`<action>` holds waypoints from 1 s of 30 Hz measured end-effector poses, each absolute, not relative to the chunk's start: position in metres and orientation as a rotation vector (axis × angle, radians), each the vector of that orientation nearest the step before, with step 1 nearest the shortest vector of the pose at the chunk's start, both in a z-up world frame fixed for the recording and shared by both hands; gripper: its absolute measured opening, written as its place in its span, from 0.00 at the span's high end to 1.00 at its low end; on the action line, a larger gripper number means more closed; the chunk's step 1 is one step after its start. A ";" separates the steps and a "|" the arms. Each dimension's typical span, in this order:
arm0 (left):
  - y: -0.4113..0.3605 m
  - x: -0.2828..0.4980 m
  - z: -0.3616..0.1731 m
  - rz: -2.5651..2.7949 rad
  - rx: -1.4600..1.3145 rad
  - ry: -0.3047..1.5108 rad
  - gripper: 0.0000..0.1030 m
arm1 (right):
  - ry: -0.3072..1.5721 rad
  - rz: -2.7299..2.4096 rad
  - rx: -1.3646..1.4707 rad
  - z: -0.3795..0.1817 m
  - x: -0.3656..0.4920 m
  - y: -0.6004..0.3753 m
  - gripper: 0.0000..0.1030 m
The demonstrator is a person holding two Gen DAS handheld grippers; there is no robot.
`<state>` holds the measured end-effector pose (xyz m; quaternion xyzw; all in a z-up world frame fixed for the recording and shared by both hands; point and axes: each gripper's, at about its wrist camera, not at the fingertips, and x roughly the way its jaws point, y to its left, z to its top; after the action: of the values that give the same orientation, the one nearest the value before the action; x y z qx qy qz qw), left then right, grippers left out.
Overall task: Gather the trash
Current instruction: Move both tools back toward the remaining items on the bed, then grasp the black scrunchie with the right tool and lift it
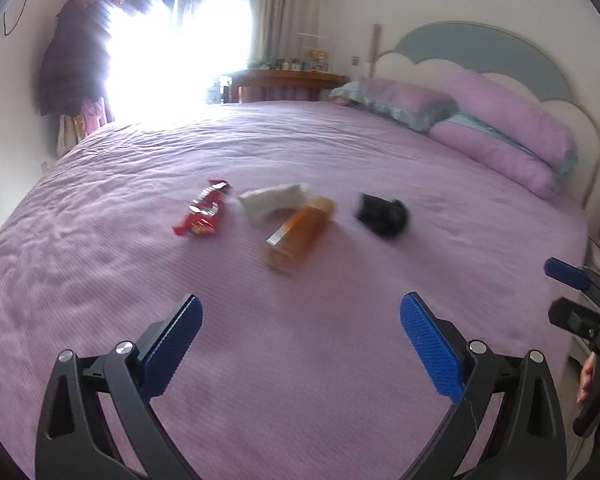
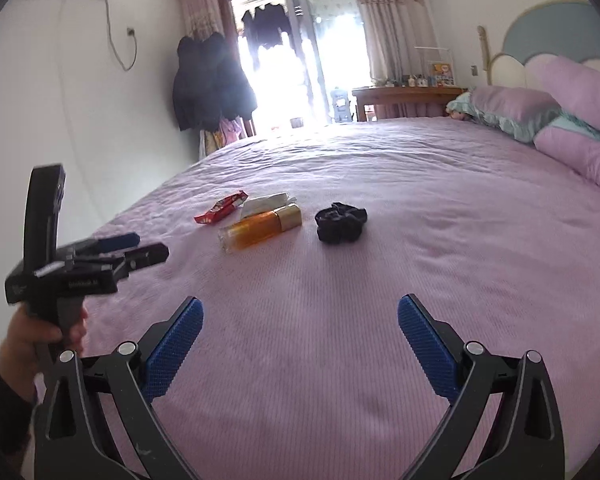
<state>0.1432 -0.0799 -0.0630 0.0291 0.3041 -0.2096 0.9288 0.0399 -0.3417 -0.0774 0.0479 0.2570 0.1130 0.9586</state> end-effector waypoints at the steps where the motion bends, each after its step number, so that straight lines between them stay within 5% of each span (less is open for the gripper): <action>1: -0.076 0.155 -0.063 -0.418 0.060 0.624 0.04 | 0.525 0.229 0.094 -0.078 0.047 -0.341 0.08; 22: -0.049 0.281 -0.086 -0.345 -0.016 0.720 0.04 | 0.825 0.108 0.135 -0.118 0.261 -0.350 0.14; 23: -0.049 0.285 -0.086 -0.345 -0.019 0.726 0.04 | 0.844 0.117 0.145 -0.121 0.267 -0.349 0.19; 27: -0.045 0.295 -0.092 -0.333 -0.042 0.754 0.04 | 0.844 0.130 0.115 -0.122 0.270 -0.345 0.77; 30: -0.042 0.302 -0.094 -0.326 -0.057 0.762 0.04 | 0.801 0.158 0.134 -0.115 0.259 -0.348 0.79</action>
<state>0.3016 -0.0415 -0.0944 -0.0275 0.3700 -0.1583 0.9150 0.2588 -0.3479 -0.1154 0.0651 0.3892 0.0768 0.9156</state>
